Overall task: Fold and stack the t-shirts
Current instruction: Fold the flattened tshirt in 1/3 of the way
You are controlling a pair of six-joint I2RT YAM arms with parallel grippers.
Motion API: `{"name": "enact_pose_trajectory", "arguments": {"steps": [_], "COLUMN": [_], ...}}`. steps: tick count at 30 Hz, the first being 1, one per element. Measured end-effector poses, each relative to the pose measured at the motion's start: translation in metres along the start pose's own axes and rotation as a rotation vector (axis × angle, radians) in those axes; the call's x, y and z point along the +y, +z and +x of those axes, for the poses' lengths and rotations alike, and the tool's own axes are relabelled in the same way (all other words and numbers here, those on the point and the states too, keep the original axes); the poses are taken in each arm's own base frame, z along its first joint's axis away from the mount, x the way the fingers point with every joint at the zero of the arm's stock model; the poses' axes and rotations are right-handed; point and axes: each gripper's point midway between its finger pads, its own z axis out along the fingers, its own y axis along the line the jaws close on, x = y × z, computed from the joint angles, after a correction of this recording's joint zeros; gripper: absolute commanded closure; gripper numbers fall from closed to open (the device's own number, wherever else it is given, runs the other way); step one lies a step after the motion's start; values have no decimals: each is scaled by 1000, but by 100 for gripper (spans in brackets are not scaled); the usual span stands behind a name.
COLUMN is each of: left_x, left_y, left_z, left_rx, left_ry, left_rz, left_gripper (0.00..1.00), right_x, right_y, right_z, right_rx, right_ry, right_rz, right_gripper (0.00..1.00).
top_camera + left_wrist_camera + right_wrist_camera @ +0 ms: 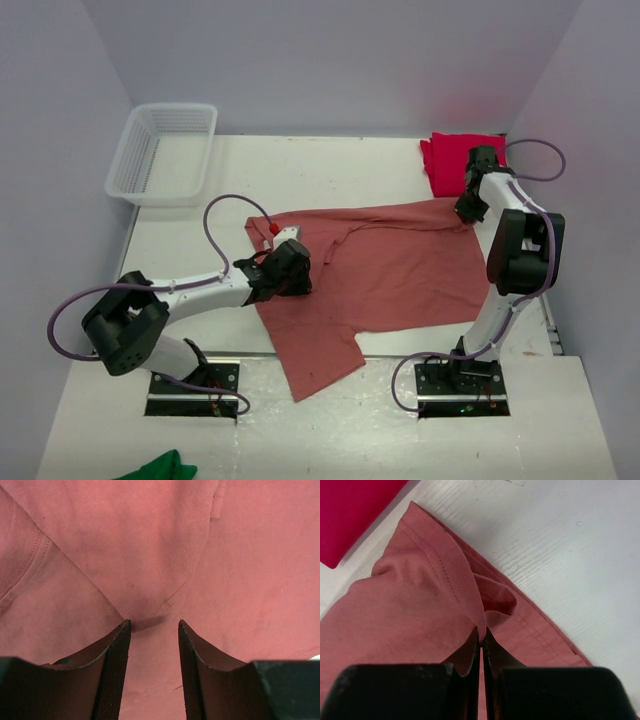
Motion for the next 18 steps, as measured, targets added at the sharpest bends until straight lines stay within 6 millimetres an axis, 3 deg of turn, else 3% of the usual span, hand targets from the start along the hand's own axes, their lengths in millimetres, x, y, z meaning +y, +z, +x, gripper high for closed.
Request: {"name": "enact_pose_trajectory", "arguments": {"steps": [18], "left_x": [15], "left_y": [7], "left_z": [15], "left_rx": [40], "left_ry": [6], "left_rz": [-75], "left_gripper": [61], "right_x": [3], "right_y": [0], "right_z": [2], "right_rx": [9], "right_ry": [-1], "right_rz": [-16], "right_gripper": [100]}}
